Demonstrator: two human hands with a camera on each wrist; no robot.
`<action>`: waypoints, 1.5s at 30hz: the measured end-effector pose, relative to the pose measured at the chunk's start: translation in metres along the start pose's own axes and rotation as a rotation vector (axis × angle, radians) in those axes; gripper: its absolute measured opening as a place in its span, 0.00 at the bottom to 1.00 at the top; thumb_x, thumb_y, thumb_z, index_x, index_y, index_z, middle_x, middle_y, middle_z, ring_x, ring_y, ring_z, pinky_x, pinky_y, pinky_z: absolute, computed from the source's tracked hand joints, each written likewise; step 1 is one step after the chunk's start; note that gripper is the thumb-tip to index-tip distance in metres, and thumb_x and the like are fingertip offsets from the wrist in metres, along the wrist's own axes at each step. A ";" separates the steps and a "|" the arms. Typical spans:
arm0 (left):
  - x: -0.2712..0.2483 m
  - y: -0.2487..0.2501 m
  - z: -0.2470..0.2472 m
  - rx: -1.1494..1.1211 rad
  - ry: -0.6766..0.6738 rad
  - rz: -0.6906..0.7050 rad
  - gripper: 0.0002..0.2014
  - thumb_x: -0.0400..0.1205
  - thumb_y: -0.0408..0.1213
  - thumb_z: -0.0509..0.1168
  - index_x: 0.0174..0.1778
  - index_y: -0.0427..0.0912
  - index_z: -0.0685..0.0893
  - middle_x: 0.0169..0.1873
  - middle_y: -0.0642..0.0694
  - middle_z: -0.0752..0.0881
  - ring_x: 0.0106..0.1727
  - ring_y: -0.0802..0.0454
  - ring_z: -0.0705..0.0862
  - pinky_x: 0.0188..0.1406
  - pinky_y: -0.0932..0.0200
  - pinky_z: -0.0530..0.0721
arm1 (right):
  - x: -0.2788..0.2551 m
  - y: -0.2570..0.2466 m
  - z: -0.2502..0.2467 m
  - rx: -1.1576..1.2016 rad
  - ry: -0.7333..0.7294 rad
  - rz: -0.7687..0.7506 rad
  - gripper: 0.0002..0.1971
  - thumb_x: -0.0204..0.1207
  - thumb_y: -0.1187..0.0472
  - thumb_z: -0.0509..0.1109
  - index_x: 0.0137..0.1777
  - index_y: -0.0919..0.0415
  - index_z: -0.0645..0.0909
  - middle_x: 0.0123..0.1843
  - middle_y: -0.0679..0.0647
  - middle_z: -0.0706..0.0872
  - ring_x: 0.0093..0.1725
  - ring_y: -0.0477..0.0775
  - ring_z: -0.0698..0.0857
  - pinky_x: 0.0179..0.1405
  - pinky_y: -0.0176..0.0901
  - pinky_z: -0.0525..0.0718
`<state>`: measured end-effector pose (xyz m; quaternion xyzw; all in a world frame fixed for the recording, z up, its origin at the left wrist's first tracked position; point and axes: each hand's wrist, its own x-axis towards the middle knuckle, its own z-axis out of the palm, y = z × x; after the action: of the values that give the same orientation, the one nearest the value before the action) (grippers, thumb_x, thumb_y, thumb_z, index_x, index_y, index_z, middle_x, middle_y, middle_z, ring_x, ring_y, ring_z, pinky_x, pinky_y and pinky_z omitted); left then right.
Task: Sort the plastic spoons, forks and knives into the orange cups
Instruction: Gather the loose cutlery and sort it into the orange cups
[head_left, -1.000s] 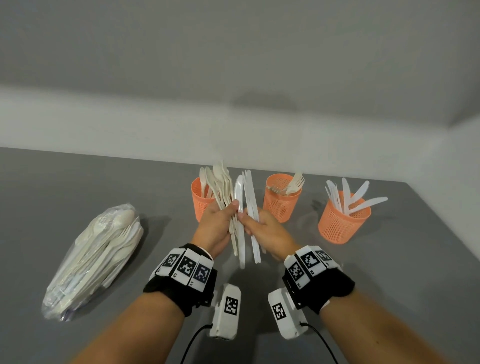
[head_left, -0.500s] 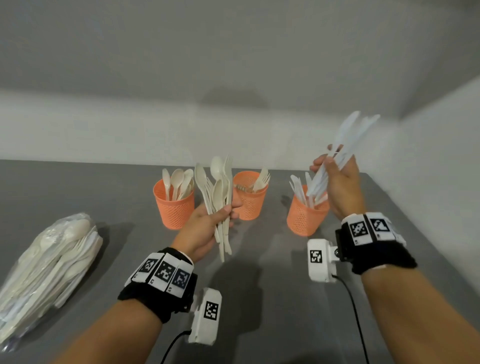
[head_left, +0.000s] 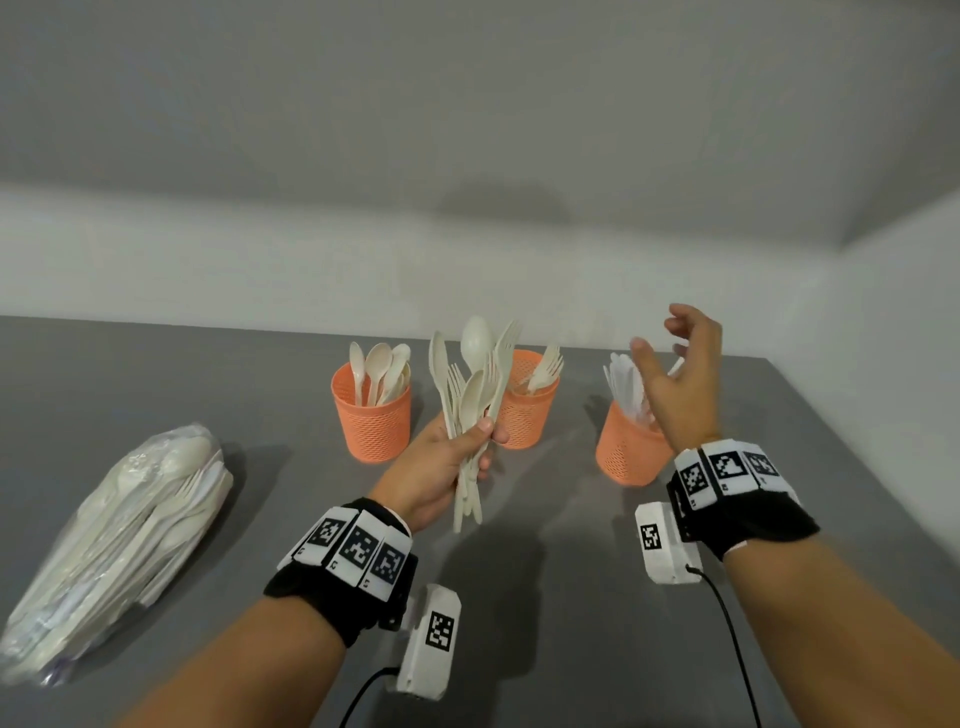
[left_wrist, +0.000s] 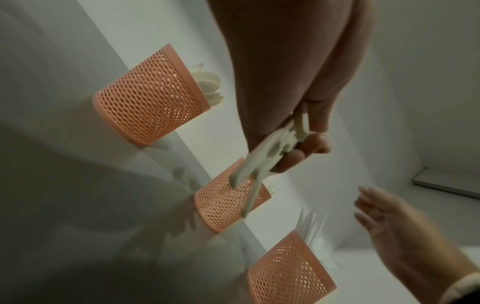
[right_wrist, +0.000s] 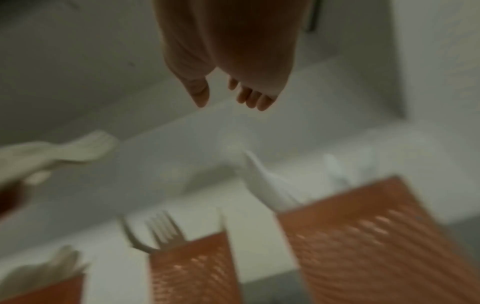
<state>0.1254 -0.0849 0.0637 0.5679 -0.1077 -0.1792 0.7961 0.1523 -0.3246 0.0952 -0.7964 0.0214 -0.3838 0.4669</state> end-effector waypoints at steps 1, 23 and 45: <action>0.002 -0.001 0.000 -0.006 0.010 0.001 0.08 0.85 0.32 0.57 0.54 0.45 0.79 0.33 0.51 0.86 0.26 0.58 0.75 0.31 0.62 0.77 | -0.005 -0.013 0.006 0.031 -0.016 -0.042 0.20 0.72 0.59 0.71 0.63 0.63 0.75 0.55 0.47 0.75 0.53 0.40 0.77 0.57 0.33 0.74; 0.004 -0.004 -0.004 0.331 0.166 0.201 0.10 0.84 0.27 0.56 0.57 0.44 0.73 0.29 0.52 0.75 0.24 0.63 0.71 0.26 0.67 0.74 | -0.060 -0.092 0.080 0.292 -0.583 0.143 0.05 0.74 0.61 0.72 0.41 0.51 0.79 0.32 0.44 0.83 0.34 0.45 0.83 0.37 0.37 0.83; -0.005 0.004 -0.028 -0.204 0.036 0.058 0.07 0.81 0.35 0.62 0.54 0.45 0.74 0.38 0.46 0.80 0.29 0.54 0.79 0.26 0.62 0.79 | -0.048 -0.073 0.090 0.514 -0.768 0.616 0.07 0.81 0.59 0.64 0.50 0.62 0.80 0.24 0.53 0.83 0.18 0.40 0.68 0.16 0.32 0.65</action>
<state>0.1321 -0.0572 0.0579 0.4838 -0.0910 -0.1557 0.8564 0.1520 -0.1991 0.0979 -0.6966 -0.0127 0.0958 0.7110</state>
